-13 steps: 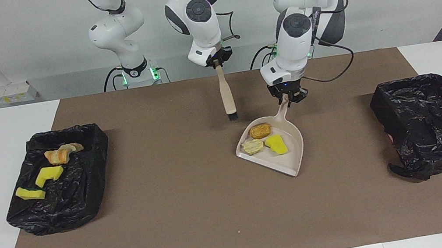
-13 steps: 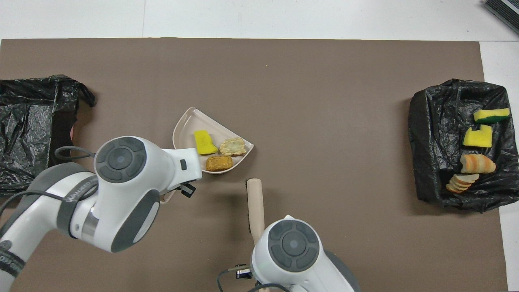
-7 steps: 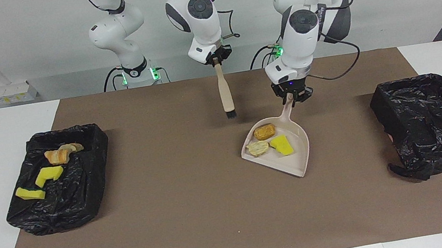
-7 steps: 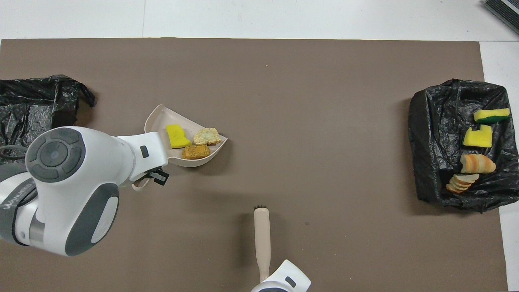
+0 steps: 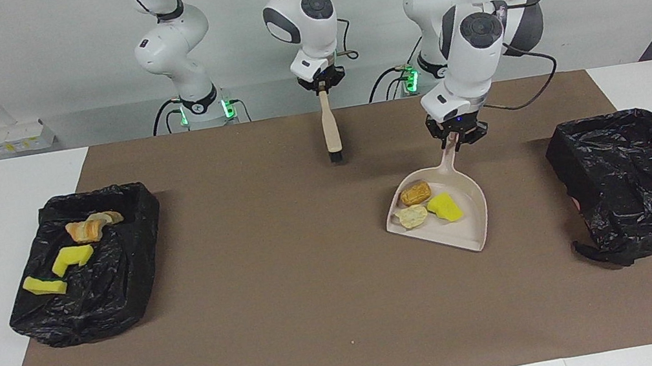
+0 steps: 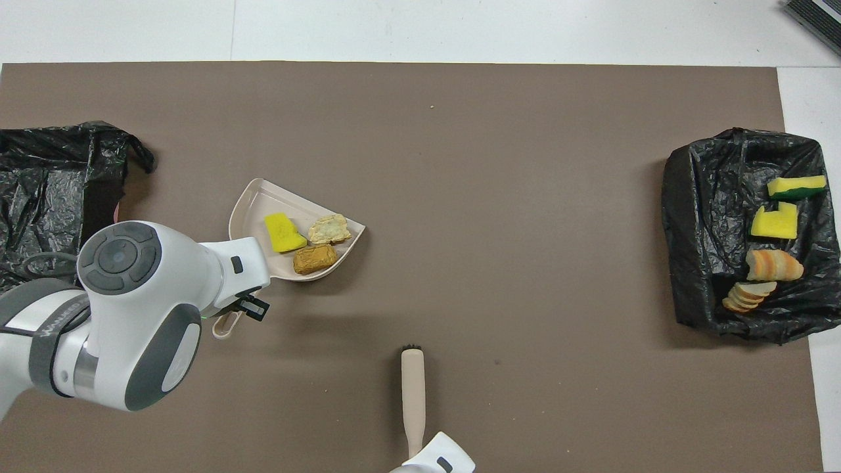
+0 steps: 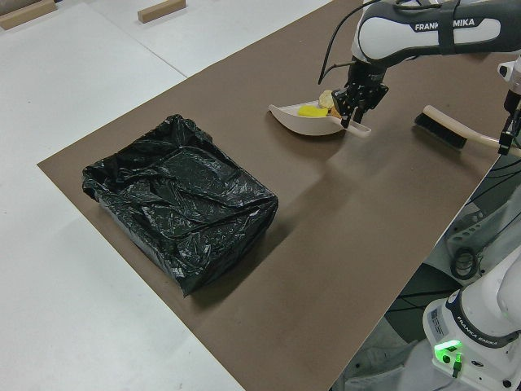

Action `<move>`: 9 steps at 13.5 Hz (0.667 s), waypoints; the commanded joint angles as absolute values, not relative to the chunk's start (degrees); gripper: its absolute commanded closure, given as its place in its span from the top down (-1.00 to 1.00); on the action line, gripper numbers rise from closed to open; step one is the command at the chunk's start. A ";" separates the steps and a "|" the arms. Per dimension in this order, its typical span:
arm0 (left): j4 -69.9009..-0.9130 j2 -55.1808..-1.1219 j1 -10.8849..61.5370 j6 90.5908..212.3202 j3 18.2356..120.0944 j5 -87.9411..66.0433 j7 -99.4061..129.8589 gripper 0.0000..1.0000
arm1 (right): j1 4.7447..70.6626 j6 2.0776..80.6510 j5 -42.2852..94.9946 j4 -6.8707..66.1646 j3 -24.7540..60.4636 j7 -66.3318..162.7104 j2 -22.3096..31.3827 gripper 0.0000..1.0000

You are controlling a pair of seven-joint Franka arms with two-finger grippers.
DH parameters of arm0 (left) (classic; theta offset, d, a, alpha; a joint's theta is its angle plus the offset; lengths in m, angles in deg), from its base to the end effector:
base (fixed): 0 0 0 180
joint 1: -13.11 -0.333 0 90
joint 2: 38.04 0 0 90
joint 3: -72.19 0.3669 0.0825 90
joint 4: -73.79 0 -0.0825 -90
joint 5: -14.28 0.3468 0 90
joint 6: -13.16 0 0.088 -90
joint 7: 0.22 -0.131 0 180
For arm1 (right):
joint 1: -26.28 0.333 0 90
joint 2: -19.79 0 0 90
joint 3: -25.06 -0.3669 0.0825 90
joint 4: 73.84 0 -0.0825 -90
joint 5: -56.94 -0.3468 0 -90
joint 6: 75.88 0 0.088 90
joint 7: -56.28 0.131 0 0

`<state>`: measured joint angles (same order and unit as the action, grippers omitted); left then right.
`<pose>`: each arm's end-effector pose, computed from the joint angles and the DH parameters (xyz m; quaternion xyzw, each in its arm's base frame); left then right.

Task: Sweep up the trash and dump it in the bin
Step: 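Lift the dustpan with the left gripper while the right gripper drops the brush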

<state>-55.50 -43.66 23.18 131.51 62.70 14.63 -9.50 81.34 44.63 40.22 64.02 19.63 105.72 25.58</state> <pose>0.4295 -0.1536 0.4434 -0.9672 0.2495 0.0459 0.0148 0.1894 0.3751 0.3910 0.9886 0.0084 -0.1492 0.0168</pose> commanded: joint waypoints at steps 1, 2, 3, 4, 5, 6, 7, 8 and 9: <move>-58.48 -44.36 22.60 133.57 62.17 14.19 -7.78 -1.00 | 80.60 44.97 40.95 64.85 19.78 104.54 26.21 -1.00; -59.53 -44.54 22.60 134.18 62.17 14.19 -7.60 -1.00 | 80.51 44.97 40.86 64.94 19.78 104.01 26.21 -1.00; -59.36 -44.37 22.60 134.62 62.17 14.19 -7.16 -1.00 | 80.33 45.05 40.86 64.94 19.78 103.65 26.12 -1.00; -59.36 -44.36 22.69 135.23 62.17 14.19 -5.94 -0.28 | 80.33 45.06 40.86 64.94 19.78 103.21 26.03 -1.00; -59.36 -44.36 22.78 135.33 62.17 14.19 -4.89 0.50 | 80.07 45.14 40.86 64.94 19.78 102.60 26.03 -1.00; -59.28 -44.28 22.95 135.41 62.17 14.19 -5.05 1.00 | 79.46 45.14 40.69 64.94 19.78 102.59 25.86 -1.00; -59.36 -44.36 22.95 135.50 62.17 14.19 -5.14 1.00 | 79.28 45.23 40.42 64.94 19.78 102.51 25.77 -0.93; -59.45 -44.36 22.87 135.50 62.17 14.19 -5.31 1.00 | 79.10 45.23 40.16 64.76 19.78 102.51 25.51 -0.63; -59.62 -44.28 22.87 135.59 62.17 14.19 -5.49 1.00 | 78.58 44.97 40.16 64.41 19.78 102.51 25.15 -0.49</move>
<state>-57.98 -43.43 23.19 133.92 62.45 14.62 -5.89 79.87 44.63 40.32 64.10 19.90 104.40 25.18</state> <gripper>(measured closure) 0.322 0.740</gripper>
